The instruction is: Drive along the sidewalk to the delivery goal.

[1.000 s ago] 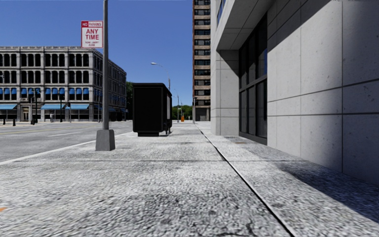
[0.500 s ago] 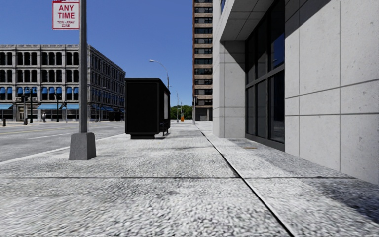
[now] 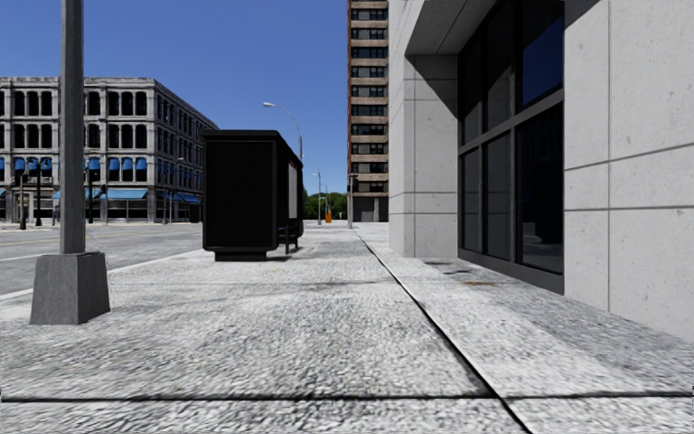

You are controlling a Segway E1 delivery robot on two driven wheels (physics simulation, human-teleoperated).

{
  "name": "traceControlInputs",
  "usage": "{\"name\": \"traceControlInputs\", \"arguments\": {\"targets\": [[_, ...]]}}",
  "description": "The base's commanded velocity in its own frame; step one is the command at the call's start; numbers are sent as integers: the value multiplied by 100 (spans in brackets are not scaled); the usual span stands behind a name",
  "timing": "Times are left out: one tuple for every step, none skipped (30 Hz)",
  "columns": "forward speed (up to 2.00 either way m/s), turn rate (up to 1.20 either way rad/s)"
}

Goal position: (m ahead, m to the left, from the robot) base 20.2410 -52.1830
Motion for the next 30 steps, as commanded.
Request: {"name": "traceControlInputs", "arguments": {"targets": [[200,0],[200,0],[200,0],[200,0],[200,0],[200,0],[200,0],[200,0],[200,0],[200,0],[200,0],[200,0],[200,0],[200,0],[200,0],[200,0],[200,0],[200,-11],[200,-60],[200,-60],[200,-78],[200,-83],[200,0],[200,0],[200,0],[200,0],[200,0],[200,0],[200,0],[200,0]]}}
